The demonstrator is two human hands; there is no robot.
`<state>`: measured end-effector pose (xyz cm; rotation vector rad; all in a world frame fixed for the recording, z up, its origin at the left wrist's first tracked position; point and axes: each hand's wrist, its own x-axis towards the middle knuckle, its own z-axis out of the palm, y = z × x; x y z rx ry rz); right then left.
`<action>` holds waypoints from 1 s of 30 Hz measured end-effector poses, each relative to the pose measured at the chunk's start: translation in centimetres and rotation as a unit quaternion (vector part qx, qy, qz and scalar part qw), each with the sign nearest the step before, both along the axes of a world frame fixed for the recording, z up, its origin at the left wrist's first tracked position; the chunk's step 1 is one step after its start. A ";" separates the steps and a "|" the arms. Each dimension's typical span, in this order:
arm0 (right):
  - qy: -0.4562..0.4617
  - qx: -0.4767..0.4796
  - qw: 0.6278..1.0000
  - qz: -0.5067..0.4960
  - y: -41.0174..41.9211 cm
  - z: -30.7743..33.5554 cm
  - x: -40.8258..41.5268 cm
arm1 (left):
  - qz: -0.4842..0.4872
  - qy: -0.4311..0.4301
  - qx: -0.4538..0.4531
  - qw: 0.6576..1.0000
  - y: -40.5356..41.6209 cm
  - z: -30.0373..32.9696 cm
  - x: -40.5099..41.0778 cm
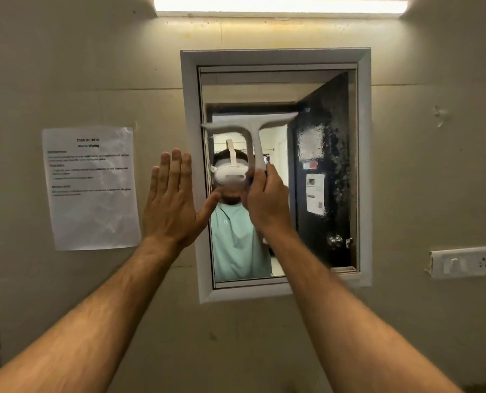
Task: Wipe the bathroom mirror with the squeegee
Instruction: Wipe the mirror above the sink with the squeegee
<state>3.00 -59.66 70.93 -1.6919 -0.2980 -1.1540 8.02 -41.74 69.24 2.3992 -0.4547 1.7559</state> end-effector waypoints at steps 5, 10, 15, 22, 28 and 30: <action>-0.016 -0.011 1.000 -0.014 -0.1 -2.3 -0.4 | 0.002 0.005 0.004 1.000 -0.1 -0.1 -0.3; -0.037 0.022 0.999 -0.025 0.1 2.6 -0.6 | 0.000 0.013 -0.015 1.000 -0.6 0.4 -0.4; -0.012 -0.006 0.999 -0.033 -0.4 -0.6 0.0 | -0.009 0.014 -0.005 1.000 -0.9 -0.8 -0.5; 0.008 -0.002 0.999 -0.031 0.0 -4.9 -0.3 | 0.001 0.010 0.010 1.000 -0.9 -0.3 -1.5; -0.002 0.000 0.999 -0.035 -0.5 0.4 -0.5 | -0.008 0.004 0.008 1.000 -1.6 0.6 -2.5; 0.012 -0.011 0.999 -0.035 -0.9 -0.7 -0.6 | -0.008 -0.003 0.009 1.000 -1.7 0.4 -2.7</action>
